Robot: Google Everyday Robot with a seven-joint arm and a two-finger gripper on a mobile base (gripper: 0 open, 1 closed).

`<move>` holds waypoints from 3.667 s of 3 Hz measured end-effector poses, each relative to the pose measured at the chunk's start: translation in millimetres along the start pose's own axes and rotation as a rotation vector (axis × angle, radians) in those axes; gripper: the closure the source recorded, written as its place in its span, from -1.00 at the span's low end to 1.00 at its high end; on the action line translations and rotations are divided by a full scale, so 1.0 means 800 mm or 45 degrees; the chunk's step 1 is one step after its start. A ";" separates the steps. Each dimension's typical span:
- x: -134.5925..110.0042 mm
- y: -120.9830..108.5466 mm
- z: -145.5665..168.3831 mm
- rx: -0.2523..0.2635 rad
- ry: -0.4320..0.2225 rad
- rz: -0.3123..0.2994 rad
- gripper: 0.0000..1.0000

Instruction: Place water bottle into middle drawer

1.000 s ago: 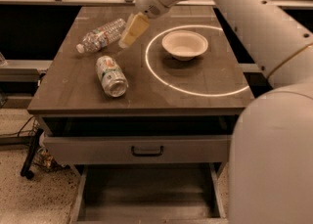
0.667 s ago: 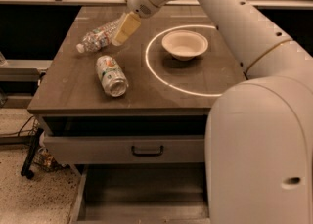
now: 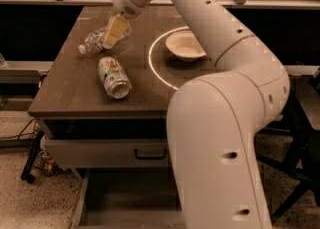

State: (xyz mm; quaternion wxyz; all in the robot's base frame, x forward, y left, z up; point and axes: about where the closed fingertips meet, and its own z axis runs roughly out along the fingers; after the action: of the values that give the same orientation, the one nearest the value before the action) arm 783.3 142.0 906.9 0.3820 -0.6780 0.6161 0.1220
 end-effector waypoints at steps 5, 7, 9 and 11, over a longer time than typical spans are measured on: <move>0.015 0.017 0.070 -0.170 0.258 -0.183 -0.03; 0.017 0.026 0.041 -0.153 0.219 -0.148 0.99; -0.013 0.003 -0.084 0.107 0.112 -0.157 1.00; -0.029 0.007 -0.147 0.216 0.087 -0.148 1.00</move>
Offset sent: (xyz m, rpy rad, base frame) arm 0.0280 0.0070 -0.0545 -0.3158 0.0119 0.0506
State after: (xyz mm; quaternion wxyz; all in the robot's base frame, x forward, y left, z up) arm 737.2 81.2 999.5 0.4232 -0.6814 0.5966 0.0236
